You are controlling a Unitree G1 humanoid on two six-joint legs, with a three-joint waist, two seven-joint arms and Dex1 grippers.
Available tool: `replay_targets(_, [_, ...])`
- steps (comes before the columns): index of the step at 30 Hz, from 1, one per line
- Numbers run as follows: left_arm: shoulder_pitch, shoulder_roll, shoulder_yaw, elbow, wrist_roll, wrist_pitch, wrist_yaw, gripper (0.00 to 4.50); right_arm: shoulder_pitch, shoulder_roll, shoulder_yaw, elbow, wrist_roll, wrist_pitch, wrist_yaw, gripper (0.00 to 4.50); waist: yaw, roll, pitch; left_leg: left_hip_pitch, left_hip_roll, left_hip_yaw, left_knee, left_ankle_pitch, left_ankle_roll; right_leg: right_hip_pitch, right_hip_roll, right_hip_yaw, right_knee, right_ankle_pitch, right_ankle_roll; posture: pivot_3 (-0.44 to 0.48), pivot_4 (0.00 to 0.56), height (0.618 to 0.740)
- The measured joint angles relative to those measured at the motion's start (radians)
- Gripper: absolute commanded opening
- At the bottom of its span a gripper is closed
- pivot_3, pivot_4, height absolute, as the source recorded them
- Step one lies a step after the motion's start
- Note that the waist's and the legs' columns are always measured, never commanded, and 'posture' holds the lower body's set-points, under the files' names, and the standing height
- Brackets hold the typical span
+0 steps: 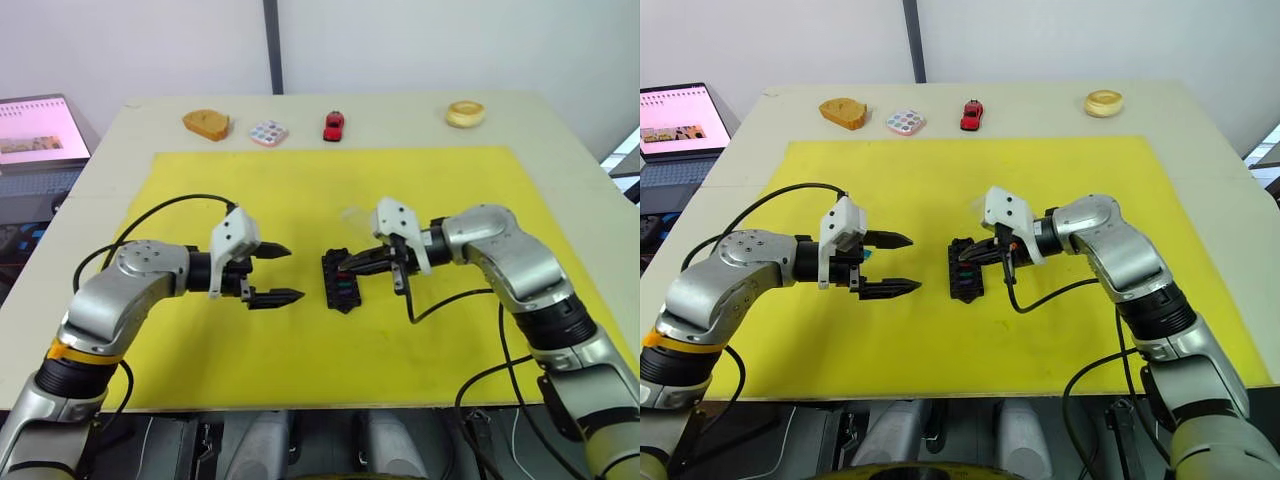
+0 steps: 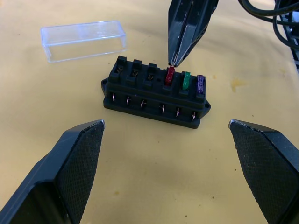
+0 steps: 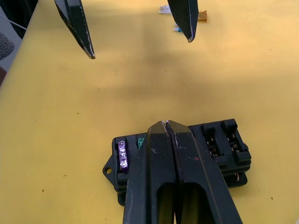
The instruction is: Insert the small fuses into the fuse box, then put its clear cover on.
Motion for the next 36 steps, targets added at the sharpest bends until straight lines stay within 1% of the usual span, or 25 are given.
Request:
replay_targets(7, [0.0, -0.004, -0.001, -0.001, 0.001, 0.0, 0.005, 4.5, 0.028, 0.001, 0.035, 0.001, -0.031, -0.027, -0.012, 0.01, 0.0, 0.0, 0.0, 0.0, 0.0, 0.0, 0.0, 0.0, 0.0, 0.0, 0.0, 0.0, 0.0, 0.0, 0.0, 0.0, 0.15, 0.74])
replay_targets(14, [0.0, -0.006, -0.001, -0.001, 0.0, 0.0, 0.006, 4.5, 0.035, 0.002, 0.036, 0.017, -0.044, -0.069, -0.011, 0.01, 0.0, 0.0, 0.0, 0.0, 0.0, 0.0, 0.001, 0.0, 0.0, 0.001, 0.0, 0.0, 0.0, 0.0, 0.0, 0.0, 0.15, 0.74])
replay_targets(20, [0.0, -0.006, 0.0, -0.002, 0.0, 0.0, 0.007, 4.5, 0.042, 0.002, 0.034, 0.017, -0.041, -0.065, -0.011, 0.01, 0.0, 0.0, 0.0, 0.001, 0.0, 0.0, 0.002, 0.0, 0.0, 0.001, 0.0, 0.0, 0.001, 0.0, 0.0, 0.0, 0.15, 0.74])
replay_targets(22, [0.0, -0.006, 0.0, -0.002, 0.0, 0.0, 0.008, 4.5, 0.041, 0.004, 0.032, 0.018, -0.039, -0.055, -0.015, 0.01, 0.0, 0.0, 0.0, 0.001, 0.0, 0.0, 0.002, 0.0, 0.0, 0.001, 0.0, 0.0, 0.001, 0.0, 0.0, 0.0, 0.15, 0.74])
replay_targets(28, [0.0, -0.013, 0.0, -0.002, 0.0, 0.0, 0.013, 4.5, 0.021, 0.023, 0.019, 0.039, -0.008, 0.076, -0.025, 0.01, 0.0, 0.0, -0.001, 0.002, 0.0, -0.001, 0.003, 0.0, 0.0, 0.003, 0.001, 0.0, 0.001, 0.0, 0.0, 0.0, 0.15, 0.74])
replay_targets(36, [0.005, -0.012, 0.0, -0.002, 0.0, -0.002, 0.026, 4.5, 0.015, 0.023, 0.033, 0.041, -0.006, 0.118, -0.025, 0.01, 0.001, 0.0, -0.002, 0.005, 0.0, -0.001, 0.003, -0.001, 0.001, 0.004, 0.0, 0.0, 0.001, 0.0, 0.0, 0.0, 0.15, 0.74])
